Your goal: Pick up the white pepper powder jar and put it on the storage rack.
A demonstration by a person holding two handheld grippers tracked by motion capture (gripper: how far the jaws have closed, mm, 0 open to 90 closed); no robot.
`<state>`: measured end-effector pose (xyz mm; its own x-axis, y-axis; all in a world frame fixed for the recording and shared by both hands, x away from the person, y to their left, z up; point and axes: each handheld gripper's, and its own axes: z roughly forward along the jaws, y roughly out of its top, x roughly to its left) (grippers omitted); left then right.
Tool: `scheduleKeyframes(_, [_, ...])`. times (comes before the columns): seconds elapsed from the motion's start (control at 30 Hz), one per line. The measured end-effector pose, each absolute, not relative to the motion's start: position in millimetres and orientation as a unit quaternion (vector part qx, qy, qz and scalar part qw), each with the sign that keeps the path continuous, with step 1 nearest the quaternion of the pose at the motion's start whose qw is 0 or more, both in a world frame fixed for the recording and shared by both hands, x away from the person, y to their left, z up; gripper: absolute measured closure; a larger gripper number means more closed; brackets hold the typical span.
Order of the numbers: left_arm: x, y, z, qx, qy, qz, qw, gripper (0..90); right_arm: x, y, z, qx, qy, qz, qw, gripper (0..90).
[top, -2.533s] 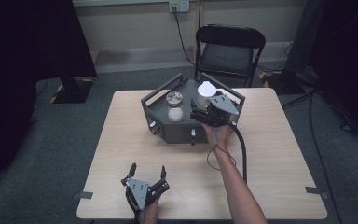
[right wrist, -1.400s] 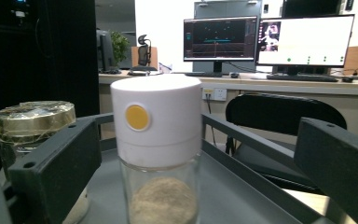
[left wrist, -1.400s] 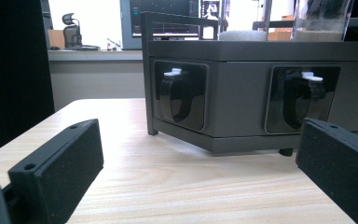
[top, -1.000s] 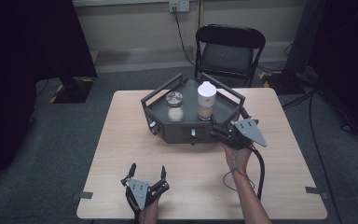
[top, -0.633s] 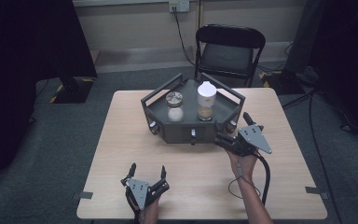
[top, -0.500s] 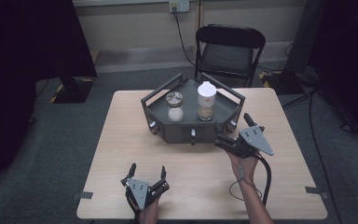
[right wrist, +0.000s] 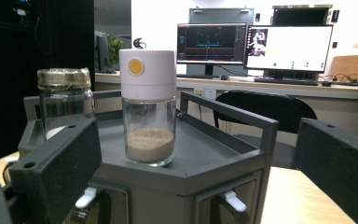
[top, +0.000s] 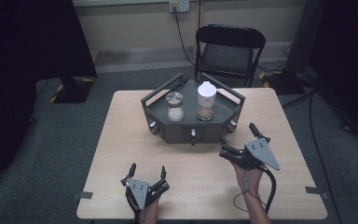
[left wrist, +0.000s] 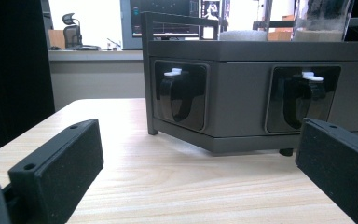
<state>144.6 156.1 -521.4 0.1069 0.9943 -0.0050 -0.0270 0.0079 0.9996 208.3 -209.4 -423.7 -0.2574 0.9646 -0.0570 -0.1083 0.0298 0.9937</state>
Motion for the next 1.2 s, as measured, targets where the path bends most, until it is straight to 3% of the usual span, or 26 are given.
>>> scheduleKeyframes(1.2, [144.6,155.9,-521.4,0.517,0.468,0.478,0.534,0.2,163.4,-214.6,-475.9,0.43,0.533,0.55,0.478,0.0])
